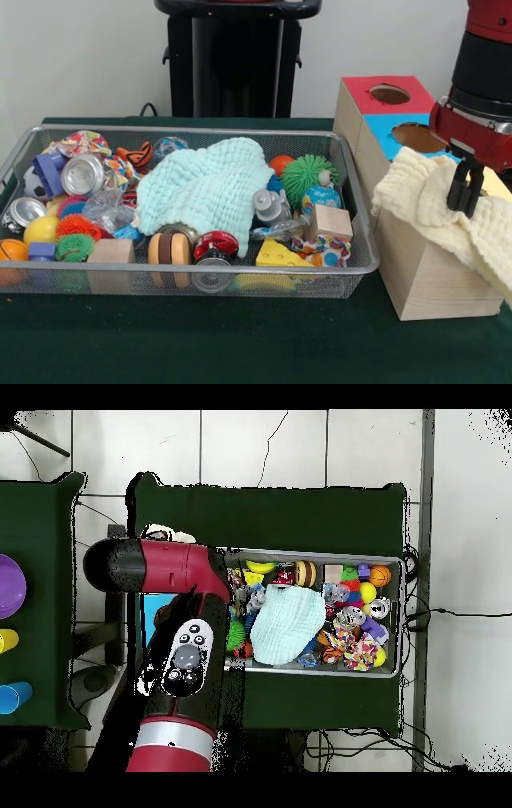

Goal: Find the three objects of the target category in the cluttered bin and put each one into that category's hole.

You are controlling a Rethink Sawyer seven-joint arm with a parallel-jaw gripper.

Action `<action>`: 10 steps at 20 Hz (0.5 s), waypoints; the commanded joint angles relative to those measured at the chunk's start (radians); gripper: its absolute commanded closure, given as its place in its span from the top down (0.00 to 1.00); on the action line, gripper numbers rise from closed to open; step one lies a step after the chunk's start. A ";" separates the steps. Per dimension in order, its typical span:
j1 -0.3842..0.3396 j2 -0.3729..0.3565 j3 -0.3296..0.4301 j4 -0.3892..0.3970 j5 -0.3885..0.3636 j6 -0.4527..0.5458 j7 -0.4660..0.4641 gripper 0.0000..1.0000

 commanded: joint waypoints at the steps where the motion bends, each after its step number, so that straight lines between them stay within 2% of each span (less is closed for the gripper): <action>1: -0.050 -0.008 0.153 0.218 0.040 -0.053 0.064 0.00; 7: -0.012 0.013 0.141 0.203 0.032 -0.012 0.084 0.00; 10: -0.003 0.015 0.160 0.223 0.046 -0.026 0.097 0.00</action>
